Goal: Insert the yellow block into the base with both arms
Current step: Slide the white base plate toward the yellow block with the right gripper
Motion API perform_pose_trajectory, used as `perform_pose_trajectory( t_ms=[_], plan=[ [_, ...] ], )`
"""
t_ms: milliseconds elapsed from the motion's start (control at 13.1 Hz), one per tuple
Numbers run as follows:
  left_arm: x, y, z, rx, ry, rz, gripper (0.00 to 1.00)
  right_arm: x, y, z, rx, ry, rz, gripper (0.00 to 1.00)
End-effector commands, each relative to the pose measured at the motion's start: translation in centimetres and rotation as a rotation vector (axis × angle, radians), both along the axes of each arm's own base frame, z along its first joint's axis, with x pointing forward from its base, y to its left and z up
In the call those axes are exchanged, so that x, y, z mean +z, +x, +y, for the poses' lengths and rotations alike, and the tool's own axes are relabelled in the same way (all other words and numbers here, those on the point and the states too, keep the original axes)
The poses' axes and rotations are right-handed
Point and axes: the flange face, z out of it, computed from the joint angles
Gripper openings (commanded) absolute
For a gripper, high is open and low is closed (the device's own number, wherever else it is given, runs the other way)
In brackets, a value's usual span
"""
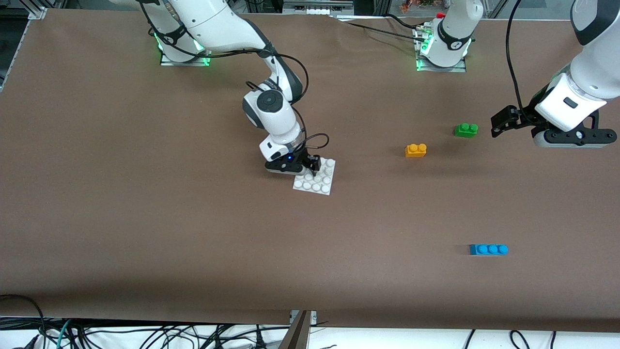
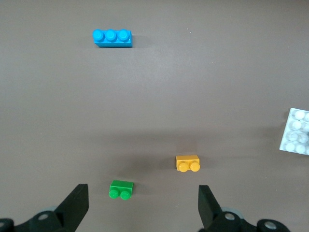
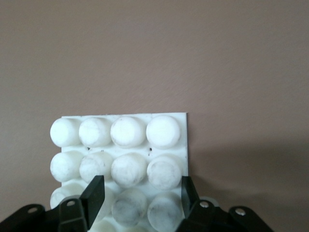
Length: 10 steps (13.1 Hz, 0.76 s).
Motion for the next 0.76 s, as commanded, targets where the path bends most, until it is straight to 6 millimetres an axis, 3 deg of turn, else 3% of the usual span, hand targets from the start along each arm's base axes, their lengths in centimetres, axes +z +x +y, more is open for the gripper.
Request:
perform_pose_trajectory(
  t_ms=[0, 381, 686],
  plan=[
    [0.5, 0.4, -0.1, 0.009, -0.024, 0.011, 1.00, -0.2, -0.6, 1.6, 0.008, 0.008, -0.011, 0.71],
    [0.6, 0.3, -0.1, 0.009, -0.024, 0.009, 1.00, 0.1, -3.4, 4.2, 0.088, -0.032, -0.055, 0.71],
    [0.5, 0.4, -0.1, 0.009, -0.024, 0.011, 1.00, 0.4, -2.3, 3.2, 0.096, -0.071, -0.085, 0.71]
  ],
)
